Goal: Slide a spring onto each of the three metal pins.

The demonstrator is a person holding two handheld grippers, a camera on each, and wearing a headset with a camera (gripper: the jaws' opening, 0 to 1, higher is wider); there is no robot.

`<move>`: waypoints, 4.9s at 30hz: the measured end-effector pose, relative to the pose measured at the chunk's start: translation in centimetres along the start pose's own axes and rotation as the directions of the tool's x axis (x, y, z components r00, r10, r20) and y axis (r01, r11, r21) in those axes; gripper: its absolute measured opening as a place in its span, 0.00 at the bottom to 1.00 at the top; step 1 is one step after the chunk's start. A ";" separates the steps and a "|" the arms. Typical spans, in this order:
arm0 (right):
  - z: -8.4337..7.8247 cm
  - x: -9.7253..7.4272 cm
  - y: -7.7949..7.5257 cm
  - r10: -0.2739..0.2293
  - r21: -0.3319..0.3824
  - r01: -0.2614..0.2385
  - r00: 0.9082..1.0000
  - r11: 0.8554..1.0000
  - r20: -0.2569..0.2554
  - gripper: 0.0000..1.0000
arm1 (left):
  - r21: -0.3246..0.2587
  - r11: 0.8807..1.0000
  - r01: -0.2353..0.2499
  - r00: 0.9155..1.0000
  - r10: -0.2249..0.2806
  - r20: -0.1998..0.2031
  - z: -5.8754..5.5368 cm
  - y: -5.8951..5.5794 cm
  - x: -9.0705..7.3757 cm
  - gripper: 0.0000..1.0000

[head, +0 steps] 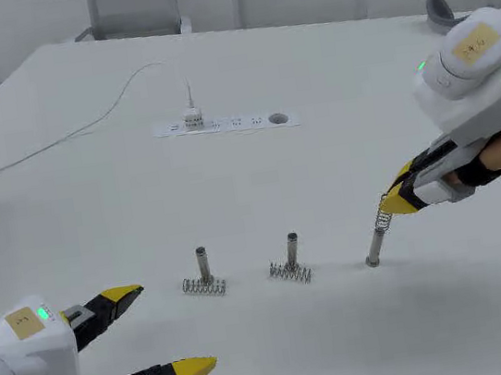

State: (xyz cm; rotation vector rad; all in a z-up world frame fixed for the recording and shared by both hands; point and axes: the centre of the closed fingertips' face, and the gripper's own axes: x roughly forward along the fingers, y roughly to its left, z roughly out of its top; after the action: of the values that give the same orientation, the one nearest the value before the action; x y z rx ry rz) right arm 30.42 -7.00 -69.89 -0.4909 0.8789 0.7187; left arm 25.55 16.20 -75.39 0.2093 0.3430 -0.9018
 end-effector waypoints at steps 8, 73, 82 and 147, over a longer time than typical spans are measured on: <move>-0.3 0.5 -0.2 0.007 0.007 -0.007 1.000 1.000 -0.007 0.12 | -0.003 1.000 -0.004 1.000 0.004 -0.005 -0.2 0.0 -0.1 0.74; -3.4 5.1 0.0 0.050 0.042 -0.048 0.997 0.998 -0.055 0.17 | -0.015 1.000 -0.006 1.000 0.005 -0.027 -1.1 -0.1 -0.2 0.74; -2.2 4.1 0.0 0.023 0.000 -0.023 0.999 1.000 -0.029 0.18 | -0.011 1.000 -0.001 1.000 0.001 -0.024 -1.0 -0.2 0.0 0.74; -0.2 11.9 6.5 0.188 -0.124 -0.185 0.982 0.975 0.008 0.16 | -0.013 1.000 -0.011 0.999 0.011 -0.034 -1.3 0.1 -0.4 0.74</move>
State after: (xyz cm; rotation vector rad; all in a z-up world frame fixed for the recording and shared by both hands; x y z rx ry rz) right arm 30.66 1.52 -80.43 -0.5134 0.8728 0.9525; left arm 25.09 16.98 -76.42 0.2139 0.3790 -0.8857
